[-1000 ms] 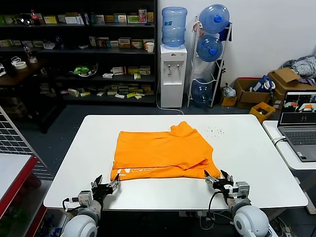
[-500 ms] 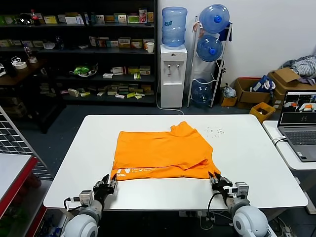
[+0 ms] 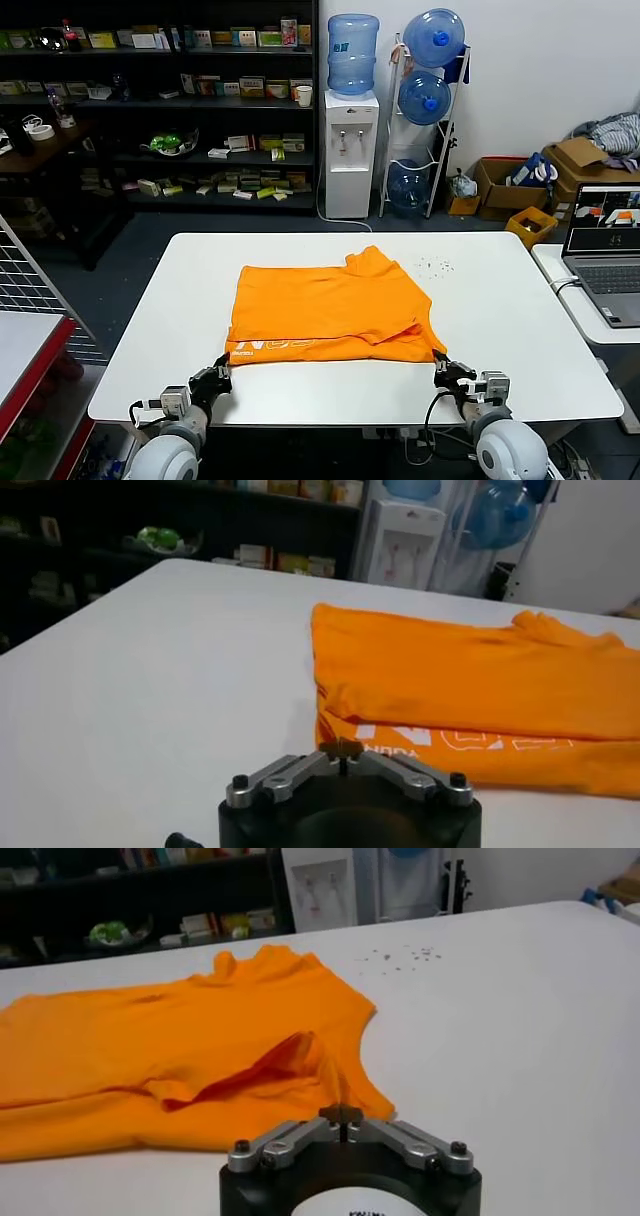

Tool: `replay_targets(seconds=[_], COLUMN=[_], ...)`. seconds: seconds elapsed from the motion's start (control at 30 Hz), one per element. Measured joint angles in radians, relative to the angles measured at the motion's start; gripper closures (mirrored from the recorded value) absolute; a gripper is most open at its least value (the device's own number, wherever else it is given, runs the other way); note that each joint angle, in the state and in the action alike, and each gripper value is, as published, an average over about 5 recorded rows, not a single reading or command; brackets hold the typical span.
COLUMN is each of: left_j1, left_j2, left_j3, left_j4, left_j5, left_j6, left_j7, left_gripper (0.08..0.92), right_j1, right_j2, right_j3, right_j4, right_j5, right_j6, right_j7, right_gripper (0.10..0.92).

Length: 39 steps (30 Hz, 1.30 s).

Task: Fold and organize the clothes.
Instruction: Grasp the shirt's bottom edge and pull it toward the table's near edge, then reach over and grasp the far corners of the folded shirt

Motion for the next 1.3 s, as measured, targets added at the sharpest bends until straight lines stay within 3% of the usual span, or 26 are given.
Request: replay_targets(seconds=[0.8, 1.07, 1.3], left_j1=[0.171, 0.213, 0.181], left_j2=[0.108, 0.121, 0.141], left_j3=[-0.034, -0.051, -0.08], left_j4=[-0.219, -0.254, -0.254], left_j5=[-0.078, -0.083, -0.074], left_j6=[0.044, 0.062, 0.044], left_j7=[-0.075, -0.078, -0.056], left_gripper=[0.887, 0.675, 0.467], right_j1=[-0.31, -0.304, -0.152], right_j2=[-0.055, -0.072, -0.085], right_j3=[0.106, 0.134, 0.115], right_j4=[0.253, 0.268, 0.216], right_j5=[0.01, -0.038, -0.045], right_j6=[-0.061, -0.018, 0.026], right_j7=[0.075, 0.048, 0.018], right_gripper=[0.876, 0.654, 0.455])
